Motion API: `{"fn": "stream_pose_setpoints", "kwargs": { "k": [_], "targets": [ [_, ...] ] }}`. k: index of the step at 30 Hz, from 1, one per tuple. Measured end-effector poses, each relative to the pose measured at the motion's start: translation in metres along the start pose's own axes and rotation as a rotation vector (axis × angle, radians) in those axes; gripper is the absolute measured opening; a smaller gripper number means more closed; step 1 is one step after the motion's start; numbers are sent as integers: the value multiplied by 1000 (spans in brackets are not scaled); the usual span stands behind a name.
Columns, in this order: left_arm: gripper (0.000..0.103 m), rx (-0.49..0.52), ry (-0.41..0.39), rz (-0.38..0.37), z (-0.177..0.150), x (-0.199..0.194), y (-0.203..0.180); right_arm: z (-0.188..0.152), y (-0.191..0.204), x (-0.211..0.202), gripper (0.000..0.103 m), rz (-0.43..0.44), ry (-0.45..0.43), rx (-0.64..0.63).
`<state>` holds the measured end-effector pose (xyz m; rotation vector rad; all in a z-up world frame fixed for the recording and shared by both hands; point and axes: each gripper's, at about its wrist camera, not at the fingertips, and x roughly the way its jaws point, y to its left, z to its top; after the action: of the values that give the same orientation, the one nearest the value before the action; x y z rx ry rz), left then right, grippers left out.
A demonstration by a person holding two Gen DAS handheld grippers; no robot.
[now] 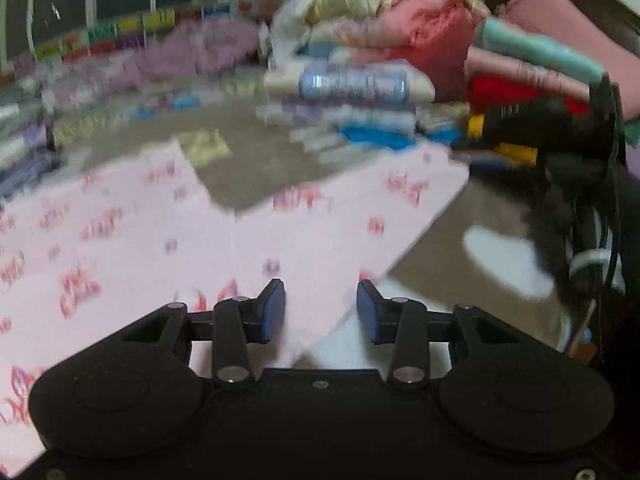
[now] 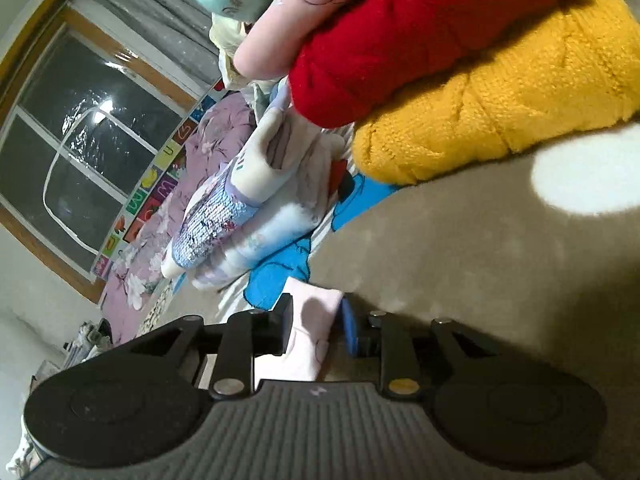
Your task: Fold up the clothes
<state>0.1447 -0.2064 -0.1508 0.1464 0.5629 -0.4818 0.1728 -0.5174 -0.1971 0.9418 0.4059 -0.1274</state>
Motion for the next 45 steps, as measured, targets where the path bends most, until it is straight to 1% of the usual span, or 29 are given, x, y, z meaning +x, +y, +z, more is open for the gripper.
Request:
{"fn": "stream_pose_setpoints", "kwargs": {
  "k": [2,5,7,9,10,12,13,16,18,19,20,22,24,26,28,32,35,40,45],
  "targets": [
    [39,8,-32,-12,9,1,-6,2,-2,-4,27,3,-5,12],
    [39,26,-65,-27,26,12,-18,5,-5,-9,28,9,-7,25],
    [39,26,-82,-41,35,26,-26,6,-8,-11,27,15,-1,32],
    [39,15,-81,-50,41,40,-33,7,-12,-13,27,25,4,45],
    [39,7,-53,-73,43,53,-37,8,-13,-14,27,28,5,52],
    [42,37,111,-147,41,82,-45,8,-16,-16,27,37,9,64],
    [42,68,64,-108,41,80,-50,9,-17,-18,27,42,11,67],
    [42,46,0,-111,48,71,-55,10,-21,-20,28,61,18,82],
    [44,57,-22,-87,50,74,-60,8,-28,-25,28,81,21,107],
    [46,74,15,-82,49,82,-63,9,-31,-27,28,91,22,118],
    [48,101,80,-82,48,93,-68,10,-32,-28,28,100,23,129],
    [48,155,55,-53,50,92,-77,13,-36,-30,30,117,25,146],
    [48,165,37,-63,51,87,-82,15,-38,-32,32,129,25,156],
    [51,248,41,-20,49,87,-98,17,-41,-34,35,143,24,170],
    [51,346,30,21,45,88,-114,19,-46,-37,37,157,20,190],
    [51,517,17,105,40,90,-139,23,-53,-38,39,177,5,239],
    [51,599,9,134,38,95,-150,25,-58,-39,39,185,-4,262],
    [49,642,19,169,47,113,-160,27,-66,-40,41,203,-19,299],
    [49,669,27,228,54,131,-169,27,-72,-40,42,221,-27,327]
  ]
}}
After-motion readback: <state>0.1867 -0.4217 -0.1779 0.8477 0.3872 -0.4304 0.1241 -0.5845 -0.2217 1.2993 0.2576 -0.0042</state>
